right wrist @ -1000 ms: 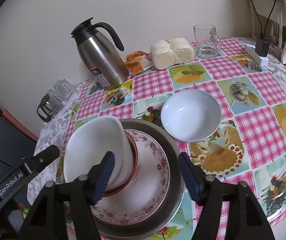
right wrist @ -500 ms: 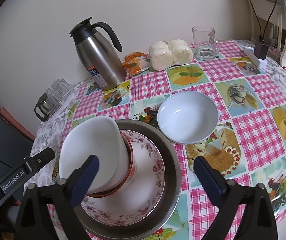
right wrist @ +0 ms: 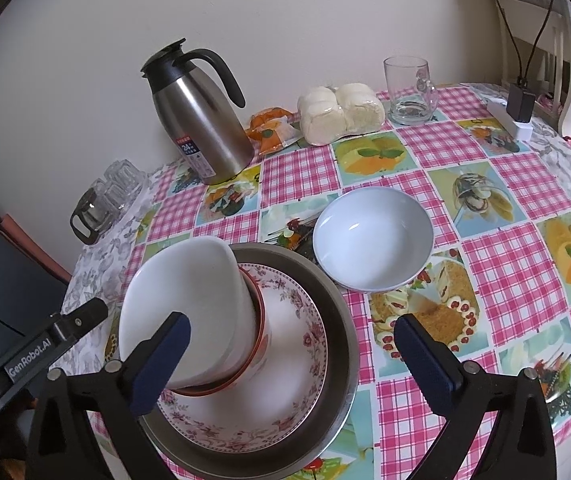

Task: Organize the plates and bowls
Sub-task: 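Move both grippers to the plain white round bowl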

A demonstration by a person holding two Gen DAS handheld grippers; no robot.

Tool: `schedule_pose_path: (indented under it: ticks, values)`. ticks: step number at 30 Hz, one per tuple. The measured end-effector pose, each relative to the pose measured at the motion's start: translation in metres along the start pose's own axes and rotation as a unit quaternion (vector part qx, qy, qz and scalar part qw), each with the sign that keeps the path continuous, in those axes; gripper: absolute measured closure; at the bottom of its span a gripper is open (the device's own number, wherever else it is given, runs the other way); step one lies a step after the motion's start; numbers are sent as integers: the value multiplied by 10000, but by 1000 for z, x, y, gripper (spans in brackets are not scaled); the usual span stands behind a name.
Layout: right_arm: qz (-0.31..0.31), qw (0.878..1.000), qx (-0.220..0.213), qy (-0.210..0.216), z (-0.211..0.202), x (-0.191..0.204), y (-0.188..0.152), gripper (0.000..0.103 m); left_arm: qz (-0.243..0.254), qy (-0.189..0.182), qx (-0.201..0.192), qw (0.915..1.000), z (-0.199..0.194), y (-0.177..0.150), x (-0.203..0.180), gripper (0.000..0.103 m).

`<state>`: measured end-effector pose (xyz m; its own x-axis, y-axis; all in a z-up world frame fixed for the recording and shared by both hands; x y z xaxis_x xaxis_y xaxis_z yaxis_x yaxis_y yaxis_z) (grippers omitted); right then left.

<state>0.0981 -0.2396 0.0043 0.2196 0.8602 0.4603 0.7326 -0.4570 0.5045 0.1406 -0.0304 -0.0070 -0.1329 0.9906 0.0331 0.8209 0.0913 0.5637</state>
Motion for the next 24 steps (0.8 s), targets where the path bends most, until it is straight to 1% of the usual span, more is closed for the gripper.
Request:
schedule_pose_path:
  ticks: [8, 14, 18, 24]
  values:
    - [46, 10000, -24, 26, -4, -4, 2, 0, -41, -2, -96, 9999, -6, 1, -2, 4]
    - [136, 9998, -100, 48, -13, -12, 5, 0, -27, -79, -169, 9998, -13, 2, -8, 4]
    - [257, 9995, -177, 26, -21, -25, 8, 0, -11, -194, -249, 9995, -21, 1, -16, 4]
    - [540, 9980, -314, -43, -35, -54, 13, 0, 161, -349, -364, 9986, -32, -2, -37, 4]
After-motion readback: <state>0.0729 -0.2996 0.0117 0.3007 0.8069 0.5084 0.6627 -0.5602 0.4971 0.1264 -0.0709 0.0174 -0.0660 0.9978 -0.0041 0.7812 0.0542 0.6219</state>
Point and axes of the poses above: each gripper's, at about its wrist camera, not at the fingertips, and z roughly the way its jaws point, x to its left, y to its top, the point moved 3 cm from there along z, roughly the way its jaws point, and after that the axes turned 9 degrees about y, right-handed, at the moved point
